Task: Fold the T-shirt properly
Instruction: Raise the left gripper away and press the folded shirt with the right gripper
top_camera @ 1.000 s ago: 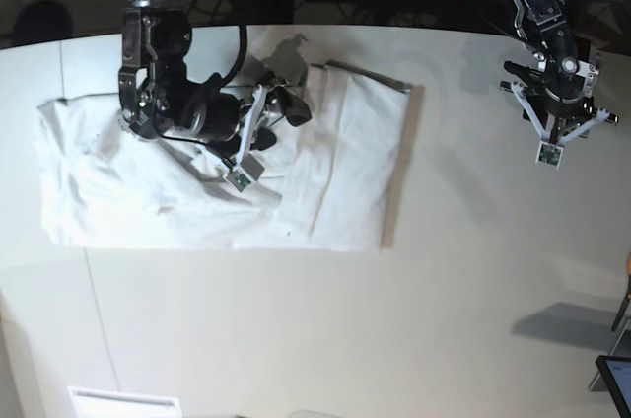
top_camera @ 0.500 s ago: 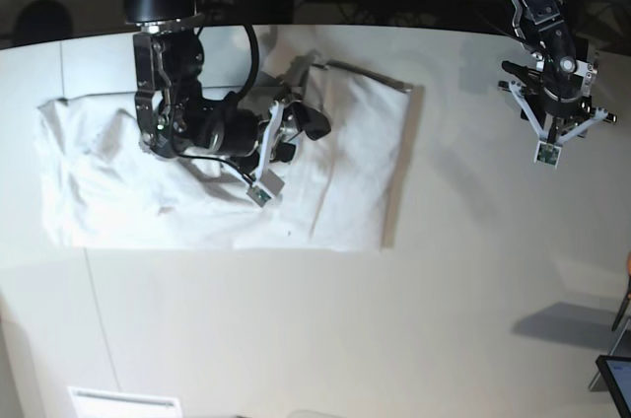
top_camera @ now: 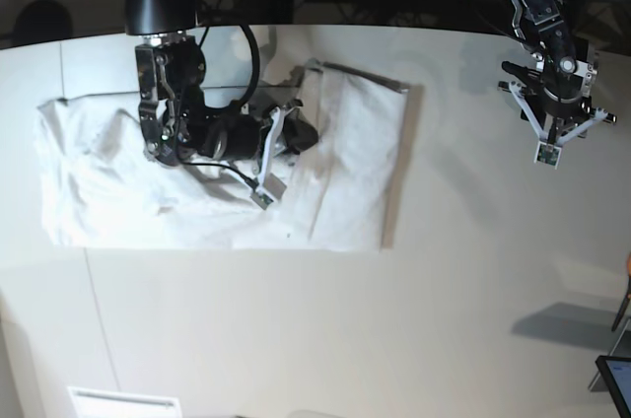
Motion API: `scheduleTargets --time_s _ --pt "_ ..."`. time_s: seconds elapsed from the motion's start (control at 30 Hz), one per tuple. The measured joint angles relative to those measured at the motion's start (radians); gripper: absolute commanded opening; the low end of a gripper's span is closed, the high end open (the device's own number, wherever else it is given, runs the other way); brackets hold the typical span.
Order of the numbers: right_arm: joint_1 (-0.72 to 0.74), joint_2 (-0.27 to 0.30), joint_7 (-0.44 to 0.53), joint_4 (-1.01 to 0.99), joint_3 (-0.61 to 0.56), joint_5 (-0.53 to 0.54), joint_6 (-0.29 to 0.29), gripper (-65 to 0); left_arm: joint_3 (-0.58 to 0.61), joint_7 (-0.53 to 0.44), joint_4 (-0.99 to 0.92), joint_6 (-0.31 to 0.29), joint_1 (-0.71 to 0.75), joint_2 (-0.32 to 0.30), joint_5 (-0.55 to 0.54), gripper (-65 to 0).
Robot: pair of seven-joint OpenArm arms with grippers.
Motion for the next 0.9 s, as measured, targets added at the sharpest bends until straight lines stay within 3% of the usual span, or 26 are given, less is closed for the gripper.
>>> scheduleTargets --time_s 0.5,0.9 --pt "0.058 0.005 -0.079 0.113 0.038 -0.002 0.001 -64.6 0.000 0.000 -0.002 0.000 0.000 0.000 0.000 -44.5" --pt "0.092 0.073 -0.119 0.113 0.147 -0.005 0.001 -64.7 0.000 0.000 -0.057 0.000 -0.005 0.000 0.000 -44.5"
